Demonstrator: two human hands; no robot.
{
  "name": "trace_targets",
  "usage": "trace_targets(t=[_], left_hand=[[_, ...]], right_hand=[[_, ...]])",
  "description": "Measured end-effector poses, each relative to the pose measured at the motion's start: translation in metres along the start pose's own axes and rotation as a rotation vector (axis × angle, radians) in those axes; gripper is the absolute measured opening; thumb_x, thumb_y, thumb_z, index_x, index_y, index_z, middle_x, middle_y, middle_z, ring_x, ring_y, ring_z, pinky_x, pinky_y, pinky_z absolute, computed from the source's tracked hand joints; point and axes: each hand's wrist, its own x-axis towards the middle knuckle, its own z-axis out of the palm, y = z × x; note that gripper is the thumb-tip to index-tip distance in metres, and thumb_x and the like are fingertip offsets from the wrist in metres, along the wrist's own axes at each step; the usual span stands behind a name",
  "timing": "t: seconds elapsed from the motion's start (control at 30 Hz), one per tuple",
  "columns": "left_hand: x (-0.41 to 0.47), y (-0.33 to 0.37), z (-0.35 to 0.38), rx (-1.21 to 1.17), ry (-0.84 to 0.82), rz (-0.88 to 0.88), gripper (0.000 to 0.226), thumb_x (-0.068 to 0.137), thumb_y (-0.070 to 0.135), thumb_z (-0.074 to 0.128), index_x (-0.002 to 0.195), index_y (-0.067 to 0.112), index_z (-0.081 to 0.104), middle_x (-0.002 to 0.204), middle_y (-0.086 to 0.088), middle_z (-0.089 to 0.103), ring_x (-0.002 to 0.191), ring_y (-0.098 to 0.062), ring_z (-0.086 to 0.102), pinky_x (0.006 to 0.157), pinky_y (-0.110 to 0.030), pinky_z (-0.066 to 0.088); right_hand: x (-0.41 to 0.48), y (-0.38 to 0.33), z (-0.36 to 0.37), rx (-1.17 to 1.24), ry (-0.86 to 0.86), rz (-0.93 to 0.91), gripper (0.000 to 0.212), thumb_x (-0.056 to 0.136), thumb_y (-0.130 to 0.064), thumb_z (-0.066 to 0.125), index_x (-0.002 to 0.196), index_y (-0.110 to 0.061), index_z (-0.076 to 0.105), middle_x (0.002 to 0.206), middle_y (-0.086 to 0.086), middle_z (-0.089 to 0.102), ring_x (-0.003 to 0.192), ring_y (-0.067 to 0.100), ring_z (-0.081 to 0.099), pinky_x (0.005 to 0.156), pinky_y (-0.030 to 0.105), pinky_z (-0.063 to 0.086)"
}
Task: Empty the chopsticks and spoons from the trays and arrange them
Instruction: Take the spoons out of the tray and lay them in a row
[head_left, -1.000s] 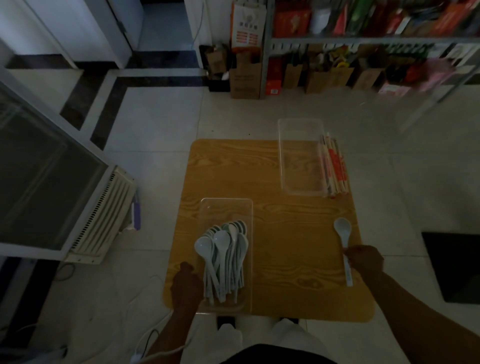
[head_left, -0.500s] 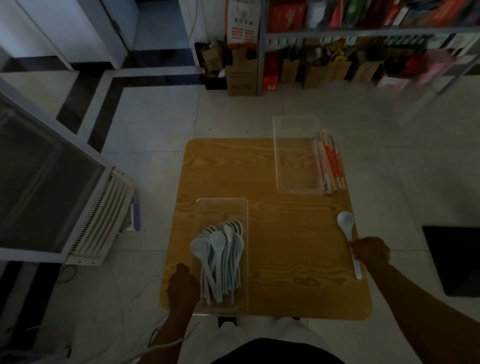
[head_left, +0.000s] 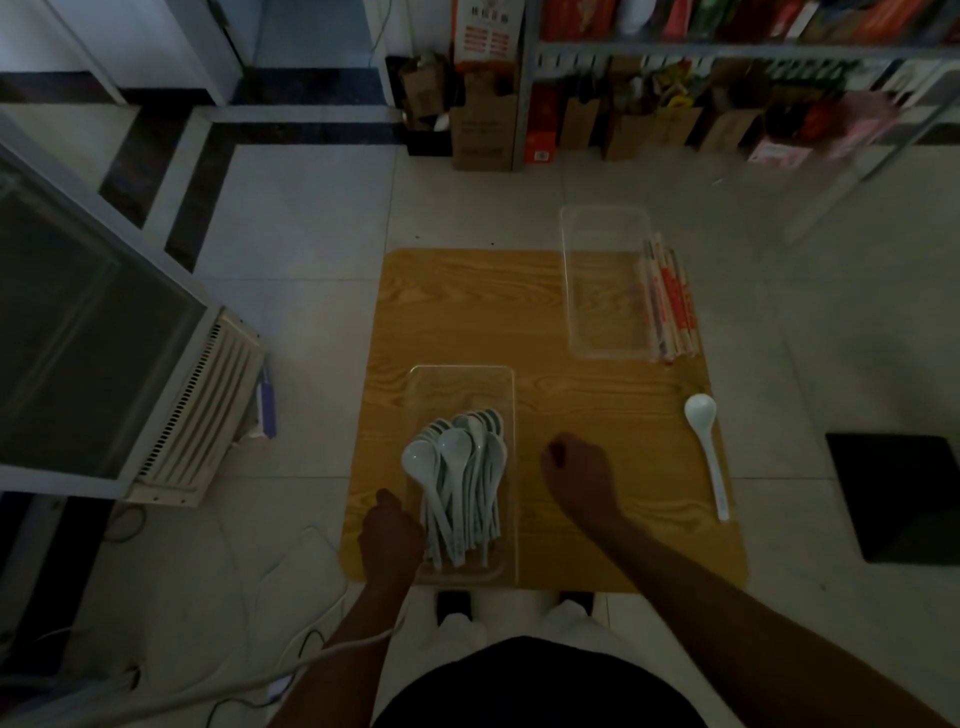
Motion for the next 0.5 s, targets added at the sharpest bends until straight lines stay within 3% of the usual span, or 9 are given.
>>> trace_targets(t=[0.1,0.23,0.37,0.43,0.5], left_hand=[[0.000,-0.002,-0.003,0.001,-0.014,0.029,0.030,0.089,0.000,0.048,0.119,-0.005,0.046,0.111,-0.022,0.059,0.100,-0.035,0.059,0.070,-0.031,0.040],[0.002,-0.007,-0.004,0.003,-0.012,0.081,0.030,0.091,0.002,0.049,0.119,-0.005,0.045,0.112,-0.023,0.060,0.102,-0.035,0.059,0.072,-0.032,0.042],[0.005,-0.011,-0.004,0.024,-0.013,0.121,0.033,0.094,0.003,0.044,0.126,-0.006,0.042,0.108,-0.019,0.060,0.099,-0.031,0.059,0.068,-0.028,0.039],[0.006,-0.012,-0.004,0.010,-0.011,0.135,0.030,0.095,0.001,0.043,0.124,-0.004,0.044,0.098,-0.013,0.059,0.091,-0.026,0.057,0.062,-0.023,0.036],[0.008,-0.012,-0.004,0.021,-0.016,0.137,0.029,0.095,0.003,0.043,0.123,-0.004,0.043,0.107,-0.018,0.060,0.095,-0.027,0.059,0.065,-0.024,0.037]], right_hand=[[-0.028,-0.041,0.043,-0.011,-0.170,-0.120,0.028,0.096,-0.032,0.057,0.079,-0.011,0.064,0.072,0.003,0.062,0.064,0.015,0.058,0.059,0.034,0.048],[-0.041,-0.059,0.077,-0.126,-0.323,-0.059,0.033,0.098,-0.035,0.054,0.069,-0.022,0.046,0.070,-0.004,0.049,0.075,0.012,0.052,0.046,0.018,0.025],[-0.040,-0.070,0.094,-0.179,-0.209,0.066,0.035,0.100,-0.031,0.048,0.068,-0.024,0.036,0.095,0.002,0.061,0.083,0.012,0.054,0.050,0.023,0.024],[-0.039,-0.071,0.105,-0.110,-0.161,0.110,0.036,0.099,-0.026,0.049,0.065,-0.023,0.037,0.081,-0.004,0.056,0.068,0.004,0.049,0.045,0.017,0.022],[-0.037,-0.071,0.114,-0.007,-0.136,0.147,0.037,0.097,-0.018,0.049,0.062,-0.023,0.037,0.066,-0.011,0.043,0.055,-0.003,0.036,0.042,0.015,0.028]])
